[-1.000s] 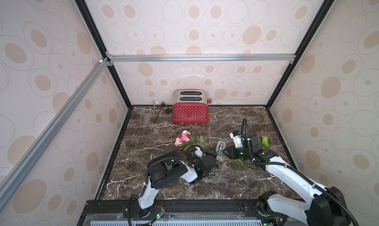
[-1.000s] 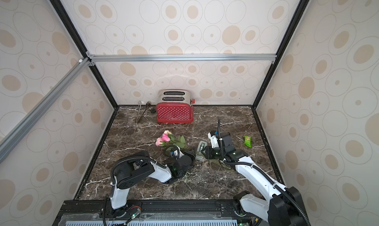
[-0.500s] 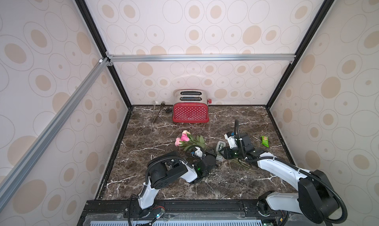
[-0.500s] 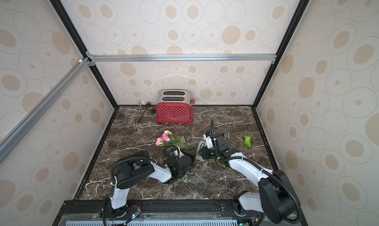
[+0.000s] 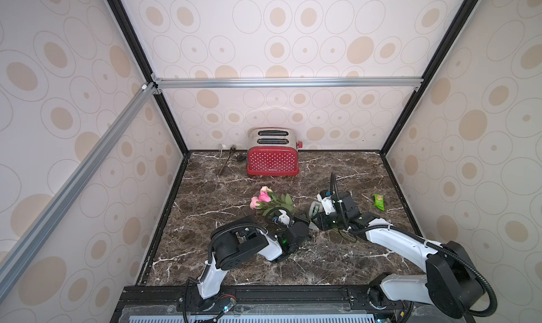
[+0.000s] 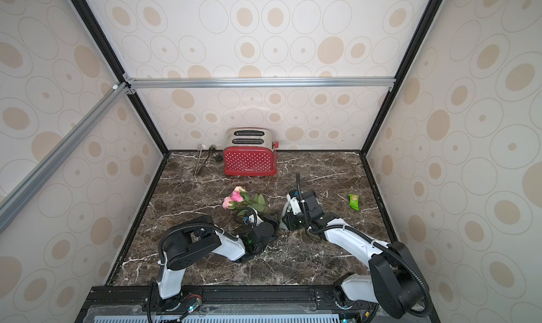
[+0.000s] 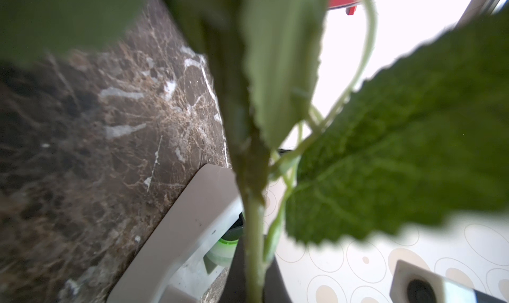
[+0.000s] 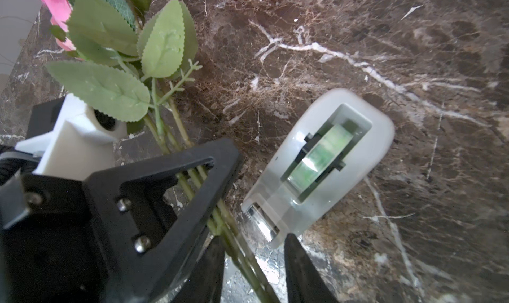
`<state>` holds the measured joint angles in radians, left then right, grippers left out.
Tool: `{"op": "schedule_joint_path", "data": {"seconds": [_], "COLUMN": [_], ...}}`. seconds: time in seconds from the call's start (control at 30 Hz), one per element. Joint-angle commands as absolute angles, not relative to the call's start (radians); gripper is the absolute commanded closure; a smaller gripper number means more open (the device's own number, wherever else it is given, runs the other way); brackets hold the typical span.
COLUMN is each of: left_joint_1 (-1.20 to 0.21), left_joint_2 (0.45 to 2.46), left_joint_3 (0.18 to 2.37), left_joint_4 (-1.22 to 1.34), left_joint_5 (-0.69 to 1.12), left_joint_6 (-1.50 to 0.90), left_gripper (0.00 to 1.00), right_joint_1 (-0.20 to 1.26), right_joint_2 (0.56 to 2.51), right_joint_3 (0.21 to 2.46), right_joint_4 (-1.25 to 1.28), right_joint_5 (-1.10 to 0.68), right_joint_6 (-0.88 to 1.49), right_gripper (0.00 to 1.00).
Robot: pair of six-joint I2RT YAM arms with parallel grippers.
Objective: Wrap bouquets with tape
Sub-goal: Stick the tape to the bouquet.
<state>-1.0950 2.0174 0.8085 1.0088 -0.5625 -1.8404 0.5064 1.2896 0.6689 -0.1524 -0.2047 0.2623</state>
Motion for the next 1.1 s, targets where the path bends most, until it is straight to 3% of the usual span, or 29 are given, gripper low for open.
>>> {"op": "schedule_joint_path", "data": {"seconds": [0.0,1.07], "left_joint_1": [-1.096,-1.097], "left_joint_2": [1.996,1.993], "left_joint_3": [0.825,0.823], "left_joint_4": [1.023,1.032], "left_joint_5": [-0.575,-0.568], "left_joint_6": [-1.834,-1.830], "left_gripper": [1.00,1.00], "right_joint_1": [0.519,0.602], "right_joint_2": [1.275,1.313], "right_joint_3": [0.664,0.673], "right_joint_4": [-0.185,-0.179], "right_joint_5": [-0.174,0.123], "right_joint_6": [0.237,0.172], "right_gripper": [0.61,0.62]}}
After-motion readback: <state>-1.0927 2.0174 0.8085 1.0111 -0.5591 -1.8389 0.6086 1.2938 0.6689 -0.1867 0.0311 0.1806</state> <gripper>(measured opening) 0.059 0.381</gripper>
